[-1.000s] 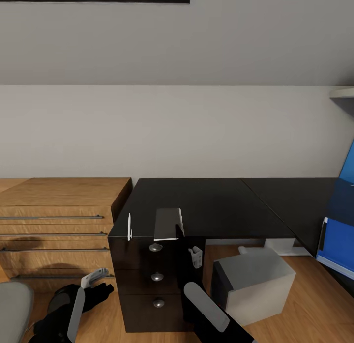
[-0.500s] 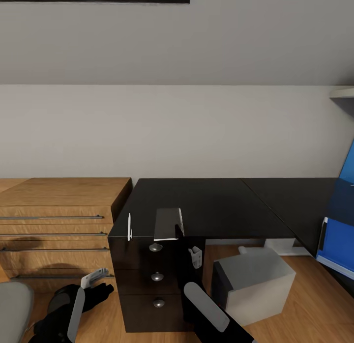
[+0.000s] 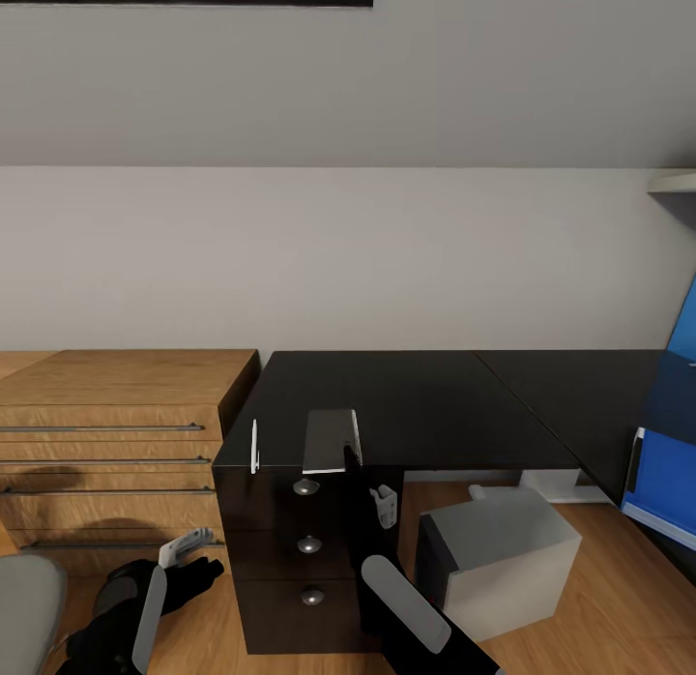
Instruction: In the bedroom, organize the workspace by keeping the computer under the desk, ensuring the monitor is on the desk, placing the keyboard on the desk next to the monitor, placing the mouse on the desk next to the keyboard, moving the folder from the swivel chair onto the desk next to the mouse, stacking the notebook on top of the folder with the pen on top of the notebook, and positioning the swivel chair next to the desk.
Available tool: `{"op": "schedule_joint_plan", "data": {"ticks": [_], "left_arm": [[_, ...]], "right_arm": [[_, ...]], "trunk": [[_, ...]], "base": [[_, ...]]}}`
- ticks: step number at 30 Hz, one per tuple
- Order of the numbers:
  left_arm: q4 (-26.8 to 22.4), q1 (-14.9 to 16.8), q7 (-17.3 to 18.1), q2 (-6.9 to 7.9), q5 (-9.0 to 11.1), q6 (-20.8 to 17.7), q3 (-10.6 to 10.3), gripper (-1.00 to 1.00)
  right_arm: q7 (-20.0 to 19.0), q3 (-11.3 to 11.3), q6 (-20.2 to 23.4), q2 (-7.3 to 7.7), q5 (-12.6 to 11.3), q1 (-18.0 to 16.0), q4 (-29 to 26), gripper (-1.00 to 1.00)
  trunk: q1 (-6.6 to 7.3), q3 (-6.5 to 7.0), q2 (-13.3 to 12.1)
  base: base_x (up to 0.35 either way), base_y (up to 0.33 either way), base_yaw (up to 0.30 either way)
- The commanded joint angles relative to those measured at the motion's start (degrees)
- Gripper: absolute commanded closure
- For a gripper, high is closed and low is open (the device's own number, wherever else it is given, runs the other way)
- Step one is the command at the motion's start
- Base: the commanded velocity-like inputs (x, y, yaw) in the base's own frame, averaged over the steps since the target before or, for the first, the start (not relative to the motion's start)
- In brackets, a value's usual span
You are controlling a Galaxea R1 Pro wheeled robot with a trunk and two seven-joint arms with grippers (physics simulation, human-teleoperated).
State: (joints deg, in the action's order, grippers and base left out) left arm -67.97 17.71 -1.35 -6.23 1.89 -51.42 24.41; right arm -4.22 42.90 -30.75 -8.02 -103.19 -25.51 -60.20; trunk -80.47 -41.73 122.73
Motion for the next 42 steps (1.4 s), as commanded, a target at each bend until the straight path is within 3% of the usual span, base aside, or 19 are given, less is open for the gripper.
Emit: {"op": "schedule_joint_plan", "data": {"ticks": [1, 35, 42], "left_arm": [[-0.1, 0.0, -0.1, -0.04, 0.2, -0.3, 0.1, -1.00], [-0.1, 0.0, -0.1, -0.01, 0.2, -0.3, 0.1, -1.00], [-0.1, 0.0, -0.1, -0.01, 0.2, -0.2, 0.1, -1.00]], "right_arm": [[-0.4, 0.2, -0.4, 0.02, -0.6, -0.1, 0.0, 1.00], [-0.6, 0.2, -0.5, 0.11, -0.6, -0.1, 0.0, 1.00], [-0.6, 0.2, -0.5, 0.11, -0.5, -0.1, 0.0, 1.00]], "trunk": [[0.01, -0.06, 0.0], [0.01, -0.06, 0.0], [1.55, 1.19, -2.8]], "base": [[0.000, 0.000, 0.000], [0.000, 0.000, 0.000], [0.000, 0.000, 0.000]]}}
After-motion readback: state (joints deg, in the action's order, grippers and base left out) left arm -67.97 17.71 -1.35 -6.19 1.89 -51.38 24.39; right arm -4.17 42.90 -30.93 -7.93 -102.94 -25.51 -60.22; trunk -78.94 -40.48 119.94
